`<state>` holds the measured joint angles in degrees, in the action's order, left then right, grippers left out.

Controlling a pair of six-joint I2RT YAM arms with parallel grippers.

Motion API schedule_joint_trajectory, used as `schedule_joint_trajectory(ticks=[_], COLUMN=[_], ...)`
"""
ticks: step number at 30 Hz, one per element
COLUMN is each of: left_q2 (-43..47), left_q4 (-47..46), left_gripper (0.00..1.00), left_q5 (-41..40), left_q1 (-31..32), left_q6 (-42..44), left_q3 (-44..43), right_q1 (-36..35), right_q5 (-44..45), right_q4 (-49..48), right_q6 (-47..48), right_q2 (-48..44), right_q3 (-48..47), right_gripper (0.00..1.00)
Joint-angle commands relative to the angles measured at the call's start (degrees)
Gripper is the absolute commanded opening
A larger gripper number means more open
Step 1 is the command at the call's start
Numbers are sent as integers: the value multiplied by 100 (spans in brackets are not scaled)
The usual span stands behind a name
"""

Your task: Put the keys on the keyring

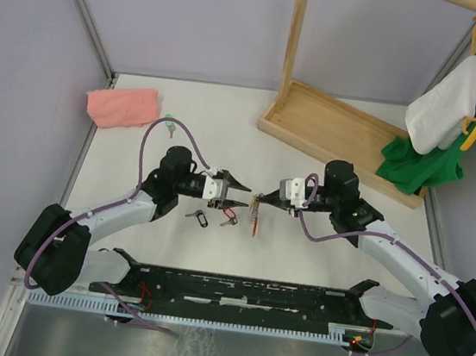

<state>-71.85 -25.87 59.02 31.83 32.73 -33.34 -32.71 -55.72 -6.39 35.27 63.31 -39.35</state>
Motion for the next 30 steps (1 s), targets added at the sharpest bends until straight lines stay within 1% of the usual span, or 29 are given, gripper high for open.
schedule_joint_trajectory(ticks=[1, 7, 10, 12, 24, 27, 30], left_q2=[-26, -93, -147, -189, -405, -424, -443], left_q4=[-261, -261, -261, -263, -15, -6, 176], left_gripper=[48, 48, 41, 38, 37, 34, 26], left_q5=[243, 430, 520, 547, 619, 622, 619], left_q1=[-19, 3, 45, 72, 240, 257, 262], left_q6=[451, 489, 534, 563, 752, 761, 849], left_q3=[-334, -436, -454, -446, -636, -646, -686], right_q1=[23, 27, 27, 28, 22, 23, 27], right_q5=[-338, -360, -361, -360, -428, -438, -417], right_q4=[-42, 11, 15, 25, 86, 122, 149], right_q6=[77, 93, 94, 101, 103, 118, 128], right_q2=[27, 41, 30, 31, 50, 46, 30], right_q3=[-312, -336, -343, -345, -371, -380, -380], right_gripper=[1, 1, 1, 1, 1, 1, 1])
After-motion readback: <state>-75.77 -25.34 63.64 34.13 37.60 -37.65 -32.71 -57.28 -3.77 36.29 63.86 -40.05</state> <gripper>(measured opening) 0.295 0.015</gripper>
